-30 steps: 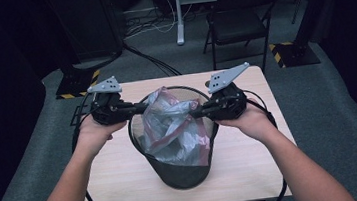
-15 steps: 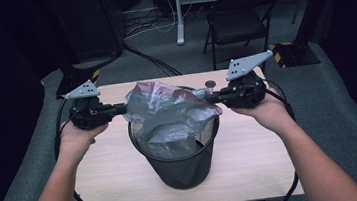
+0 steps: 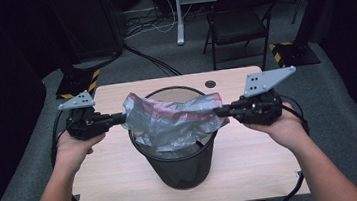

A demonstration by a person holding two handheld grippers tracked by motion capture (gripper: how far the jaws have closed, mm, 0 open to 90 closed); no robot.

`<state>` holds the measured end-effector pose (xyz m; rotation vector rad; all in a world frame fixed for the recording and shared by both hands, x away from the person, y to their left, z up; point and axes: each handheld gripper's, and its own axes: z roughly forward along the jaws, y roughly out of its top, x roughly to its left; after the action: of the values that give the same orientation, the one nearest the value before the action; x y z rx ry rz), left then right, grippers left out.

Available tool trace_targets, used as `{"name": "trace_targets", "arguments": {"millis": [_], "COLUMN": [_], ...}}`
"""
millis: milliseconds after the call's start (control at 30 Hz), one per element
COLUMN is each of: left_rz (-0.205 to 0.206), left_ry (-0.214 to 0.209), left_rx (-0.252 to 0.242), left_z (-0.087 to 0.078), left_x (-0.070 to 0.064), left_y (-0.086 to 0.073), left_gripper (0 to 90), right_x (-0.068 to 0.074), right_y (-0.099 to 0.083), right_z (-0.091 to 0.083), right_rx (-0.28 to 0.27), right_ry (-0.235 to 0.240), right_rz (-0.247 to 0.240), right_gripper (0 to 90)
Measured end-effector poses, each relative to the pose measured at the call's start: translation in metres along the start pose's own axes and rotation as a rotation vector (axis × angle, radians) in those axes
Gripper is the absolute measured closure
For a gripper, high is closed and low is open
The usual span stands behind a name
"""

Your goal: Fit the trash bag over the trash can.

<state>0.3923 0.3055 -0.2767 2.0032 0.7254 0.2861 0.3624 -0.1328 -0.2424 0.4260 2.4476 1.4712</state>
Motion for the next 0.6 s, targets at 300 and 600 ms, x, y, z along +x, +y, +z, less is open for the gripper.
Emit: {"name": "trace_targets", "arguments": {"millis": [300,600], "left_rz": [0.034,0.034], "left_ry": [-0.028,-0.062], "left_rx": [0.010,0.047], "left_z": [-0.019,-0.009], "left_x": [-0.017,-0.022], "left_y": [-0.015,-0.031], "left_gripper": [88.8,89.0], "right_x": [0.030,0.040], "right_y": [-0.025,-0.048], "right_z": [0.002,0.015], "right_rx": [-0.009,0.044], "right_ry": [0.091,0.125], "right_rz": [0.005,0.027], "right_gripper": [88.8,88.9]}}
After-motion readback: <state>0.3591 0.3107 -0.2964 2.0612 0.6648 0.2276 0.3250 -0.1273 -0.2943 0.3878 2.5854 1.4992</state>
